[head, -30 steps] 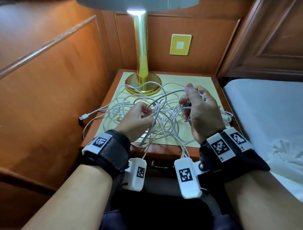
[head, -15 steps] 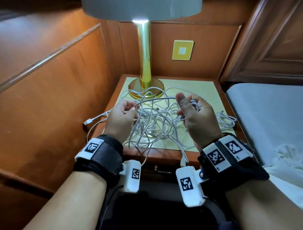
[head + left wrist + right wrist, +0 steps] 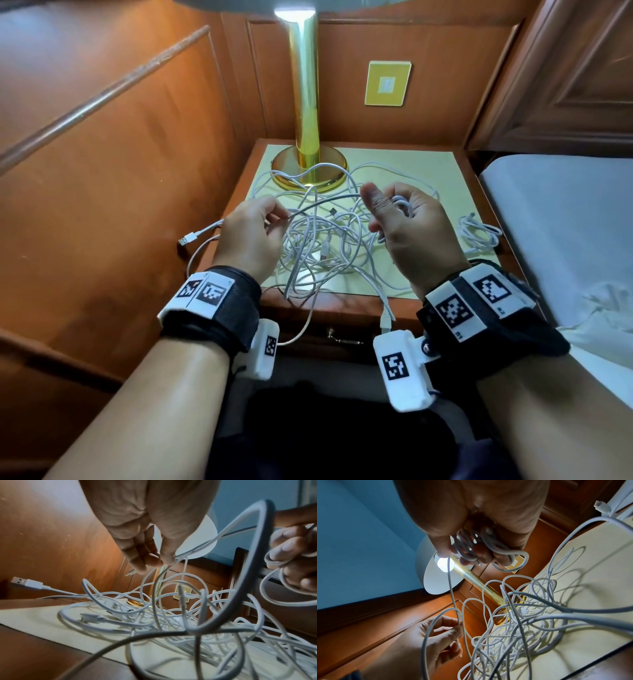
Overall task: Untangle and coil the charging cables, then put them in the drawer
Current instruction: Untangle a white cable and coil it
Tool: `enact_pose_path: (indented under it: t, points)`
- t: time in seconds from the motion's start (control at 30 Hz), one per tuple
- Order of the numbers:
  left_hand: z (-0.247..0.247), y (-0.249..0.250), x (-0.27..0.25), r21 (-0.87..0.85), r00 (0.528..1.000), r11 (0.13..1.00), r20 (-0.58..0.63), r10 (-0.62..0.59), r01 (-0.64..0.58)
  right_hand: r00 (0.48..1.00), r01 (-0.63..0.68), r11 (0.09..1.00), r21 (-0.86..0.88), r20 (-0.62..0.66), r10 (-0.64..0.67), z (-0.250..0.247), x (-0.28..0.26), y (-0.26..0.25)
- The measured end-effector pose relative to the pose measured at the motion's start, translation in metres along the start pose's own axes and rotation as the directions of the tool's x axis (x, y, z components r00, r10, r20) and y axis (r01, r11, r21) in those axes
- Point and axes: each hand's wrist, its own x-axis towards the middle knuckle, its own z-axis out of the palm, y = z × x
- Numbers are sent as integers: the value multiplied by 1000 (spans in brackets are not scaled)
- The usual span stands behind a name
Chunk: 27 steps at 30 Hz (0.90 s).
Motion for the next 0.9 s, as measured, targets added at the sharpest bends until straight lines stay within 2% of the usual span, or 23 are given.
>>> enact_pose_path:
  t: [0.13,0.23,0.37,0.47,0.53,0.6,0.73,0.8,0.83,0.9]
  points:
    - [-2,-4,0,70,994,997,-102,48,-40,998,44,994,-95,47,-40,1,-3,-1]
    - [-8,1,1,117,958,986,-248,144,-118,996,61,991,-116,68,-53,1,-6,-4]
    - [-32,26,-2,84,891,973,-391,230,-214,996,61,998,-29,65,-59,-5,-4,-8]
    - [-42,47,-11,95,852,946,-414,321,-310,997,26,998,58,66,-30,-10,-5,-13]
    - [-37,58,-20,65,847,917,-364,388,-393,995,-20,988,151,95,6,-13,-8,-15]
    - [-24,69,-31,-35,866,893,-262,425,-449,992,-52,983,178,127,29,-14,-12,-17]
    - [7,77,-49,-156,897,884,-42,440,-441,996,-46,999,19,76,44,-21,-21,-11]
    - [13,75,-50,-190,916,907,71,395,-376,997,-73,997,-32,17,74,-29,-23,-7]
    - [13,74,-50,-151,930,936,139,340,-319,995,-93,994,-49,-25,92,-33,-23,-6]
    - [10,68,-49,113,947,982,301,114,-154,981,-141,988,-56,-141,132,-45,-20,-4]
